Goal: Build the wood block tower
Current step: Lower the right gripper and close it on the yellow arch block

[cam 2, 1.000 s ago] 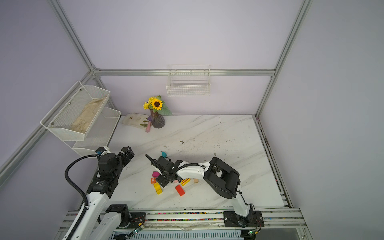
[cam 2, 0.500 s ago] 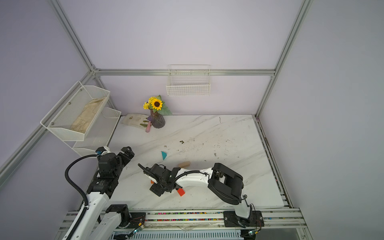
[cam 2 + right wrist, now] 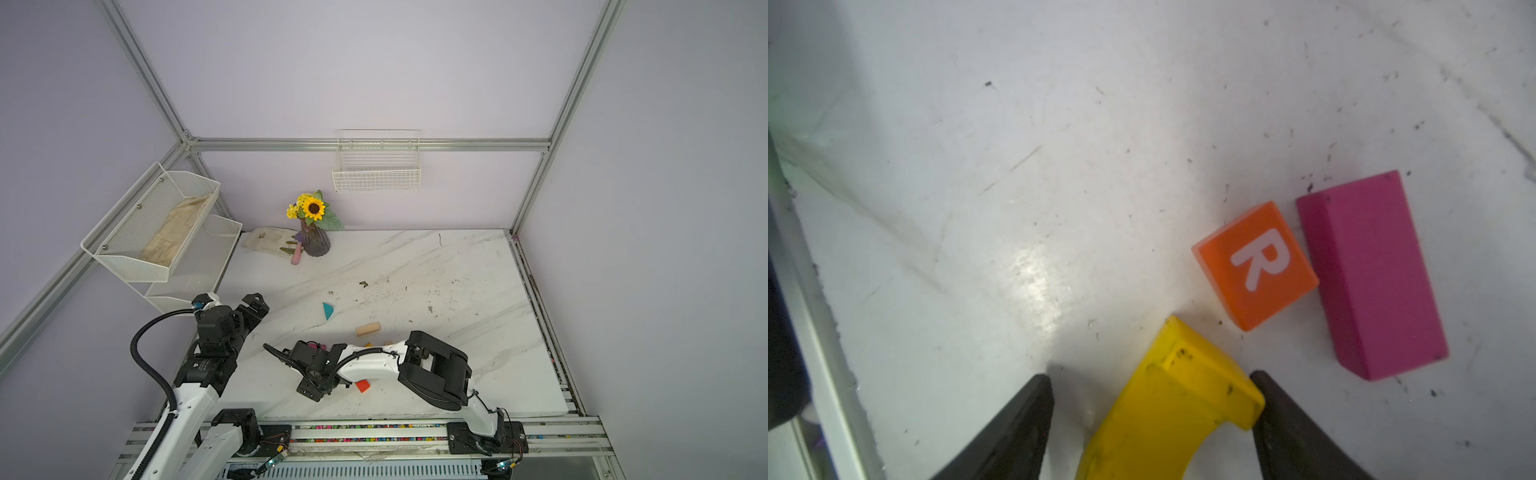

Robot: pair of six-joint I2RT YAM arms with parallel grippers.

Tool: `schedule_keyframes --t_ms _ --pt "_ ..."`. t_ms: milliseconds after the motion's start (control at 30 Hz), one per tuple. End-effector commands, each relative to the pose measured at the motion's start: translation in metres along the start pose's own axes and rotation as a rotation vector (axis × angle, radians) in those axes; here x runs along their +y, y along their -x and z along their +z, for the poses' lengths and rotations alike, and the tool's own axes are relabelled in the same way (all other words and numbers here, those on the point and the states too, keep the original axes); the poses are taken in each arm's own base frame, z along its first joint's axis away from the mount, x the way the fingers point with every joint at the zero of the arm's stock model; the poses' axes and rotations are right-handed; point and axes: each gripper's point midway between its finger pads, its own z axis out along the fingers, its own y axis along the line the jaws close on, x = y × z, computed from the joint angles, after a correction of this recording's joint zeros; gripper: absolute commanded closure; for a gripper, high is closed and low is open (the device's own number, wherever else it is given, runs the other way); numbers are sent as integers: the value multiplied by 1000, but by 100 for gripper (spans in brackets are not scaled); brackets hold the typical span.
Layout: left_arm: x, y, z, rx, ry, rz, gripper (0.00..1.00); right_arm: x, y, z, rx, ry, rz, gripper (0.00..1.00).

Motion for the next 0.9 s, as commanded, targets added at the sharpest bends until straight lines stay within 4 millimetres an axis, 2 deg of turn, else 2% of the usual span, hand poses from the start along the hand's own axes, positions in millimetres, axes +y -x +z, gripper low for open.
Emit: schedule_keyframes --t_ms 0,133,267,633,867 --pt "-17 19 -6 -44 -53 -24 0 -10 -13 -12 46 -64 -49 25" --pt "-17 19 -6 -44 -54 -24 0 -14 -20 -22 42 -80 -78 31" --pt "-17 19 -6 -43 -50 -24 0 -8 -17 -26 38 -47 -73 40" --pt "-15 17 -4 -36 -40 -24 0 5 -23 -5 83 25 -63 55" --pt "-15 17 -4 -32 -36 -24 0 5 -24 -1 91 46 -46 57"
